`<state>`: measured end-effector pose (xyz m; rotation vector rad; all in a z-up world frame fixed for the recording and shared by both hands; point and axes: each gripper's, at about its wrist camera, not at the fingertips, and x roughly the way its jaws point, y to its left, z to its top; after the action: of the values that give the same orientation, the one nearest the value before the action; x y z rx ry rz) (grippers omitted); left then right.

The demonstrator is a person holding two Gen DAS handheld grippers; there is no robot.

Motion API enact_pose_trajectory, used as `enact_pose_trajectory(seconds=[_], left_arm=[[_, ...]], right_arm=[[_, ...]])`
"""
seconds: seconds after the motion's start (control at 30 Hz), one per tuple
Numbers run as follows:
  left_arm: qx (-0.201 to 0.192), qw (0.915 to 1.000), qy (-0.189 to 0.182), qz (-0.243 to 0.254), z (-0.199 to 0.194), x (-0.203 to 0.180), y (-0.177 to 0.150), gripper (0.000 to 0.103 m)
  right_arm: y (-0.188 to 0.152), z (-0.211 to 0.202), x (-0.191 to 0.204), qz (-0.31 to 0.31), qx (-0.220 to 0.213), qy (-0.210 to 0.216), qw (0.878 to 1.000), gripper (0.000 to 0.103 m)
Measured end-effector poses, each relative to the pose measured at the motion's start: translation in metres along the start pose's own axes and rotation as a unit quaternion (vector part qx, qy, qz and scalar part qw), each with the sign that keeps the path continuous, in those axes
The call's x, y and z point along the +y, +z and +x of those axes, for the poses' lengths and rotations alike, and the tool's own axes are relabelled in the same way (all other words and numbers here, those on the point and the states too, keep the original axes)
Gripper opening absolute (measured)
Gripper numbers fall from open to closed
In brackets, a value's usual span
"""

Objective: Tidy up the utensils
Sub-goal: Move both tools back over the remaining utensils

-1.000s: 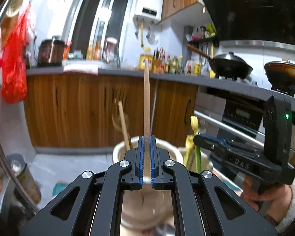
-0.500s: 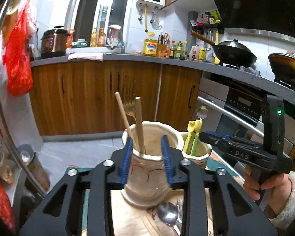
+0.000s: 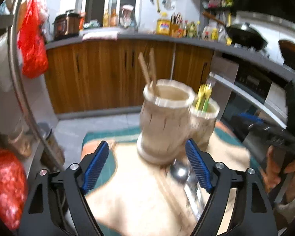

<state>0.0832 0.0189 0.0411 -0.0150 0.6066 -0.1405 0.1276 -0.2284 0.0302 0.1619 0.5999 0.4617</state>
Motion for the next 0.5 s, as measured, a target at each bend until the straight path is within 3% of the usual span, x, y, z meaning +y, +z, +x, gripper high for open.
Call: enact_pose_trajectory(seconds=[0.17,0.5], left_arm=[[0.054,0.9983,0.014,-0.018,0.008,0.009,-0.033,0.091],[0.097,0.9943,0.019,-0.040,0.013,0.008,-0.067,0.094]], right_arm=[[-0.022,-0.007,0.003,-0.005,0.015,-0.011,1.000,0.098],[-0.060,0.002,0.013,-0.024,0.062,-0.050,0.997,0.098]])
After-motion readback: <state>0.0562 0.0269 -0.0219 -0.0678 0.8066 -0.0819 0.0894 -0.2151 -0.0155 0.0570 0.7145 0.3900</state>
